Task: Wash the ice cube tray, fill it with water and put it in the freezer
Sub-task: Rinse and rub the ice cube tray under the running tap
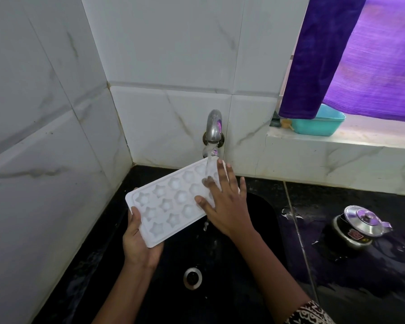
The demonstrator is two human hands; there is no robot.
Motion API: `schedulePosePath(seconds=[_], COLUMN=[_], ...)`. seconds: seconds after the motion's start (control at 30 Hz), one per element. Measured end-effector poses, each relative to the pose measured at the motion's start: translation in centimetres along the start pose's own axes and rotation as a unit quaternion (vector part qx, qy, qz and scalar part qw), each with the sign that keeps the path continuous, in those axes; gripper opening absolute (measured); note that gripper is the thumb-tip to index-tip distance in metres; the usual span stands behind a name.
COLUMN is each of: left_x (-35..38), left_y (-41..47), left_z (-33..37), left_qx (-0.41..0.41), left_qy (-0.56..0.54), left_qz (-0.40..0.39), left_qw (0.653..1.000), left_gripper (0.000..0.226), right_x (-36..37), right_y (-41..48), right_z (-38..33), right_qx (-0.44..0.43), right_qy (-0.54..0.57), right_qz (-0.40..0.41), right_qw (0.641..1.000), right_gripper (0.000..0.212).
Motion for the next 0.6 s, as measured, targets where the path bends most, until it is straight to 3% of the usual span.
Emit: schedulePosePath(seconds=[0.1, 0.23, 0.37, 0.5, 0.6], left_x=[-0.3, -0.5, -1.0, -1.1, -0.7], left_y=[0.3, -0.1, 0.0, -0.4, -0.6], left_z=[0.5, -0.1, 0.2, -0.1, -0.6], left_qx=[0.012, -0.004, -0.001, 0.000, -0.008], left_qy=[0.000, 0.000, 0.003, 0.006, 0.000], left_qz=[0.000, -0.002, 0.012, 0.004, 0.012], left_qw=[1.000, 1.000, 1.000, 1.000, 1.000], left_gripper=[0.063, 0.060, 0.062, 0.058, 0.060], right_x=[0.2, -0.2, 1.0, 0.6, 1.6], right_y=[-0.1, 0.4, -0.2, 0.1, -0.3], right_z=[0.3, 0.7, -0.2, 1.4, 0.2], right_qx=[-0.009, 0.010, -0.022, 0.021, 0.013], right_qy=[0.001, -0.012, -0.014, 0.000, 0.011], right_qz=[-0.034, -0.006, -0.032, -0.017, -0.037], right_qw=[0.999, 1.000, 0.999, 1.000, 0.999], right_gripper=[0.066, 0.050, 0.062, 0.049, 0.063])
Point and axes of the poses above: each hand's wrist, its own y-axis towards the middle knuckle, its own x-axis out of the palm, z = x × y, the point moved 5 cm from there along y, towards the middle knuckle, and after that the axes turned 6 degrees about x, right-handed, at the moved point
